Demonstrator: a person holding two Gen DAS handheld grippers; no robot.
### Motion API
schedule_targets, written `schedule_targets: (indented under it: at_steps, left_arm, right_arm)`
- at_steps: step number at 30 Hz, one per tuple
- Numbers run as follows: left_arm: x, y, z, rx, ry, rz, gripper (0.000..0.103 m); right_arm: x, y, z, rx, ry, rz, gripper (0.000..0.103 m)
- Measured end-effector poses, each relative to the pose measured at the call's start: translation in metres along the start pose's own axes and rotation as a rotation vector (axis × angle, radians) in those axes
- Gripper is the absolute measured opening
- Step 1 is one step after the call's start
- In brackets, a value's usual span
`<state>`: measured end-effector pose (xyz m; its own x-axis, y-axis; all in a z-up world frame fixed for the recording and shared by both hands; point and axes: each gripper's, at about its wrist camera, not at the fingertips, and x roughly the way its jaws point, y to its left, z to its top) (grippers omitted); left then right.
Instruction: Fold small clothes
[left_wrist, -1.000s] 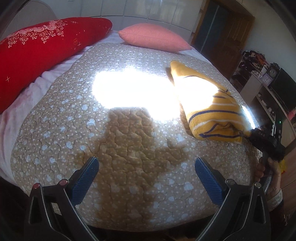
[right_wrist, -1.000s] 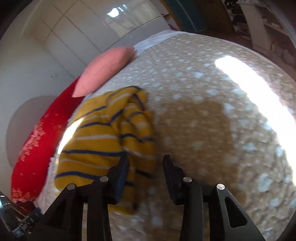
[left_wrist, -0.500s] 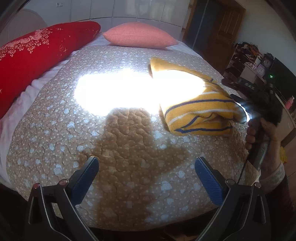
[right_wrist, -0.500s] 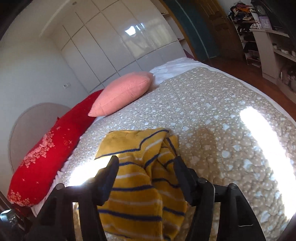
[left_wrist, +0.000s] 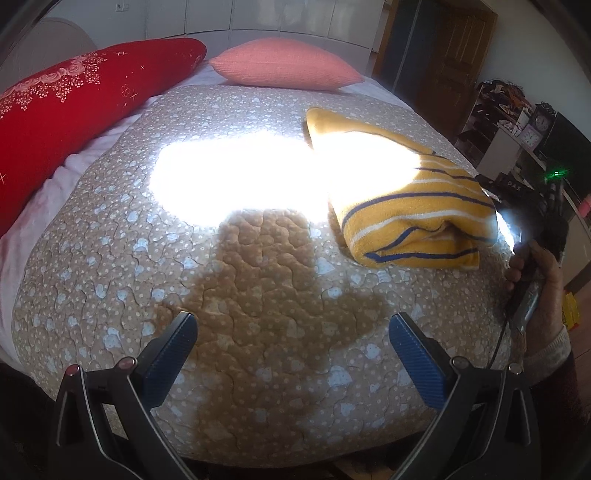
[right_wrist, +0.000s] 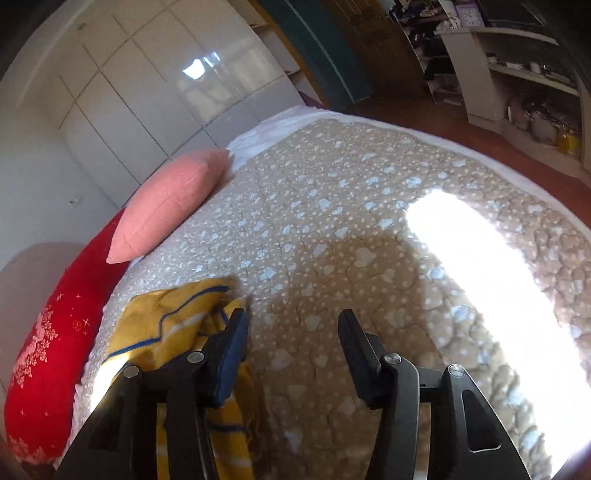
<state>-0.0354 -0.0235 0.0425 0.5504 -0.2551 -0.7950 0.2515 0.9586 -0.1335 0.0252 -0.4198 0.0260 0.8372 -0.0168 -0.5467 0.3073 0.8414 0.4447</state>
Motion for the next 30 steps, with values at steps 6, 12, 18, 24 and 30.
schedule_targets:
  at_steps: [6, 12, 18, 24, 30]
  left_arm:
    - [-0.010, -0.017, -0.004, 0.025, -0.028, -0.019, 0.103]
    - [-0.039, -0.020, -0.009, 0.054, -0.111, 0.023, 0.103]
    - [-0.076, -0.030, -0.003, 0.131, -0.367, 0.216, 0.103]
    - [-0.092, -0.065, 0.010, 0.209, -0.555, 0.302, 0.103]
    - [-0.100, -0.086, 0.032, 0.154, -0.598, 0.310, 0.103]
  right_arm:
    - [-0.062, 0.060, -0.020, -0.216, -0.180, 0.101, 0.054]
    - [-0.006, 0.073, -0.056, -0.230, 0.100, 0.118, 0.047]
    - [-0.046, 0.037, -0.068, -0.098, 0.070, 0.021, 0.054]
    - [-0.072, 0.024, -0.098, -0.138, -0.002, -0.071, 0.061]
    - [-0.081, 0.012, -0.086, -0.112, -0.083, -0.136, 0.071]
